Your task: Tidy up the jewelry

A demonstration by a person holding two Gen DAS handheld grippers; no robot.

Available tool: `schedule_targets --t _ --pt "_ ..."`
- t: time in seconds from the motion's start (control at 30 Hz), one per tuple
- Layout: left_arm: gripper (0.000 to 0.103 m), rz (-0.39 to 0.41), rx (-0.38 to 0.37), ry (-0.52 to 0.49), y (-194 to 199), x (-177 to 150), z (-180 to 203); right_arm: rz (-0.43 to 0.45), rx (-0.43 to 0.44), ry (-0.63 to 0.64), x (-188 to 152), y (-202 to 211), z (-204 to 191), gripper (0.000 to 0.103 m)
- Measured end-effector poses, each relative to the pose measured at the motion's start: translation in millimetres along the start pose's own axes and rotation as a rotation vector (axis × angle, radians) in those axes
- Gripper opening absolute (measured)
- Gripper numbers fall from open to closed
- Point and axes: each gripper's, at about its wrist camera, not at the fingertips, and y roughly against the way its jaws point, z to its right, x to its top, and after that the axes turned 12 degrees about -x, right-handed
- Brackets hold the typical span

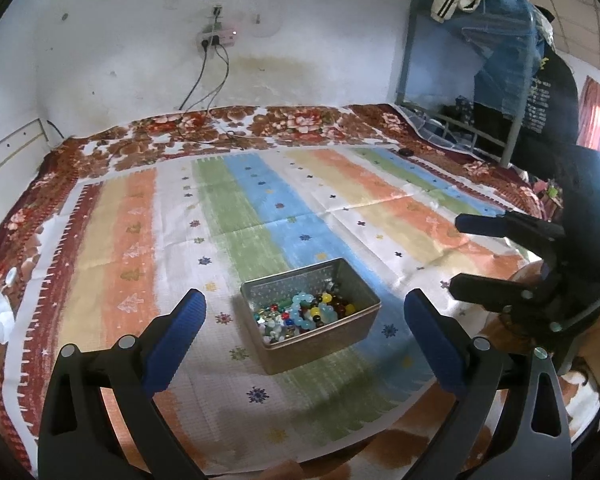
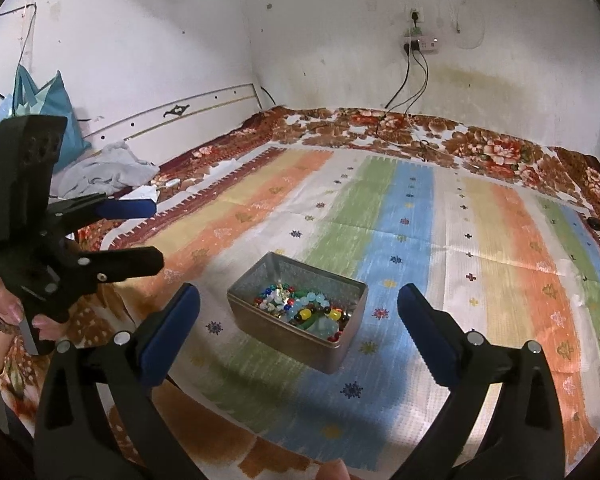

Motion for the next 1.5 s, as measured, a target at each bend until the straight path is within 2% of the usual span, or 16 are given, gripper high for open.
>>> schedule_targets --t 0.43,1.07,1.37,1.5 --pt "0.097 0.002 0.02 -0.023 -0.8 -0.1 3.5 0.017 0.011 -0.014 3.3 1.8 2.8 0.098" --pt "0.097 0.085 0.033 -0.017 13.0 -1.9 3.9 0.015 0.015 -0.052 -0.2 0.1 6.8 0.098" --pt "0.097 0.084 0.096 -0.024 11.7 -2.7 7.3 0.013 0.014 -0.053 0.0 -0.3 6.4 0.098" --pt "0.097 0.081 0.096 -0.019 12.1 -1.8 5.6 0.012 0.015 -0.052 0.0 -0.3 6.7 0.098"
